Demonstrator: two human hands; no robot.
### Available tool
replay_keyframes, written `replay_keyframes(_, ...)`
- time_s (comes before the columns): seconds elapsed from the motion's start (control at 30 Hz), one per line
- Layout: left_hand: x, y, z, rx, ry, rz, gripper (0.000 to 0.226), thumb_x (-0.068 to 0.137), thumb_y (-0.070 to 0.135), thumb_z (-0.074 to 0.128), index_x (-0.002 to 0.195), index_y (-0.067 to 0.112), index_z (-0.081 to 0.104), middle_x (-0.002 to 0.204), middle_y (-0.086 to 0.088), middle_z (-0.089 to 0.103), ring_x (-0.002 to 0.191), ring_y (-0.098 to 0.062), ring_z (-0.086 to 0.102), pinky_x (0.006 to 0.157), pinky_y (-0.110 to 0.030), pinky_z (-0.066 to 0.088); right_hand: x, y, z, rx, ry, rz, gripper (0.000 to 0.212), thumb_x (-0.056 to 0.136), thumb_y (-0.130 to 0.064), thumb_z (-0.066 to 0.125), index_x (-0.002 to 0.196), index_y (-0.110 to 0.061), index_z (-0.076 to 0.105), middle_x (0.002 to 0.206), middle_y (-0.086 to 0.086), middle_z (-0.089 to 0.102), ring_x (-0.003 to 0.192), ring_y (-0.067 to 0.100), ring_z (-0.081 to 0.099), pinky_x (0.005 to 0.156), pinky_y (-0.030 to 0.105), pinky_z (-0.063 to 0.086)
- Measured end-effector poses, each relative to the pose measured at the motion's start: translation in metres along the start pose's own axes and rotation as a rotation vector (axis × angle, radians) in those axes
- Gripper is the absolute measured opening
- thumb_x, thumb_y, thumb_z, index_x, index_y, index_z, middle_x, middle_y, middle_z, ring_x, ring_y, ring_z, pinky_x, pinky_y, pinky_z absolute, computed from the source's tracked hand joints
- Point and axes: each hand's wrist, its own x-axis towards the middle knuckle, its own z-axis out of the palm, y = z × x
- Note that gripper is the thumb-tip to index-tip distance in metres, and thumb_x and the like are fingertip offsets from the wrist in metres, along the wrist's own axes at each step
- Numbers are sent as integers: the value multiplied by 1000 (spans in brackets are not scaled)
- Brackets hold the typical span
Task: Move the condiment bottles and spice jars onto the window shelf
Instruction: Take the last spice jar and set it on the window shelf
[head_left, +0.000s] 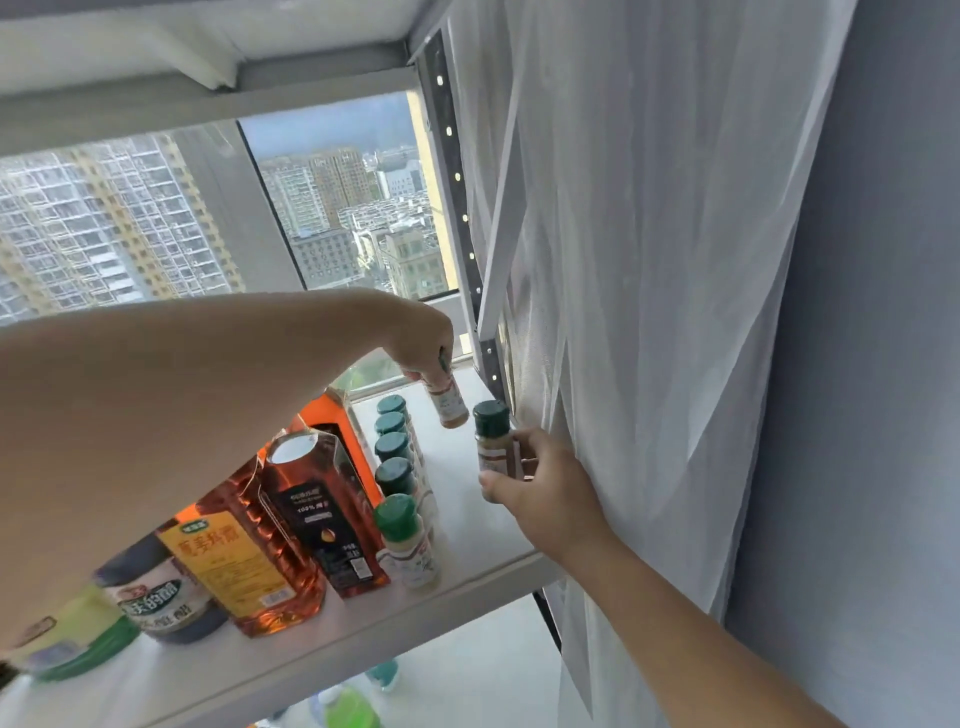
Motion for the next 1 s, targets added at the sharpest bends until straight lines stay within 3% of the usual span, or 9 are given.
replay_keyframes(0.1,21,-5,6,49,-59,8,17,94,22,68,102,11,77,78,4,70,69,-11,62,63,-19,48,6,2,1,-13,34,1,27,83,-27,80,106,-30,67,93,-13,74,87,4,69,82,27,56)
replay_keyframes(0.2,37,-7,13,97,-86,-7,14,93,19,70,94,7,75,80,0,71,68,-11,65,58,-17,51,10,3,3,-20,35,0,27,83,-28,79,107,-30,66,94,-11,75,88,5,70,85,31,58)
replay_keyframes(0.3,47,-8,18,97,-97,-15,15,87,23,77,80,11,71,80,-3,70,74,-17,68,74,-29,61,12,2,4,-23,36,0,27,84,-29,79,108,-30,66,96,-11,75,91,6,70,87,30,57)
replay_keyframes(0.4,54,-9,22,115,-101,-17,29,83,30,82,100,7,76,92,-5,74,93,-22,72,90,-37,61,13,1,5,-30,47,-6,27,84,-28,79,108,-30,66,95,-12,75,91,5,69,85,27,56)
replay_keyframes(0.47,57,-8,24,118,-128,-16,29,82,29,84,99,7,75,90,-2,72,95,-22,73,92,-38,60,13,2,5,-22,50,-4,26,84,-27,80,106,-29,66,94,-12,75,89,5,69,84,26,56)
replay_keyframes(0.6,61,-7,27,158,-172,-22,24,82,26,84,73,16,65,80,0,69,90,-21,74,90,-37,61,11,5,4,-17,32,5,26,85,-25,79,105,-32,65,92,-12,74,86,3,68,81,23,54)
replay_keyframes(0.83,65,-9,39,175,-186,-52,31,79,35,85,94,12,69,94,-2,73,94,-21,73,91,-37,61,8,10,3,-28,20,0,28,84,-24,80,106,-33,64,94,-12,74,87,3,69,84,25,56)
replay_keyframes(1.0,60,-7,39,206,-226,-68,65,75,52,84,122,10,69,113,-4,73,105,-23,70,99,-39,57,11,15,6,-87,17,11,32,83,-27,79,110,-32,63,100,-10,73,92,7,69,89,31,56)
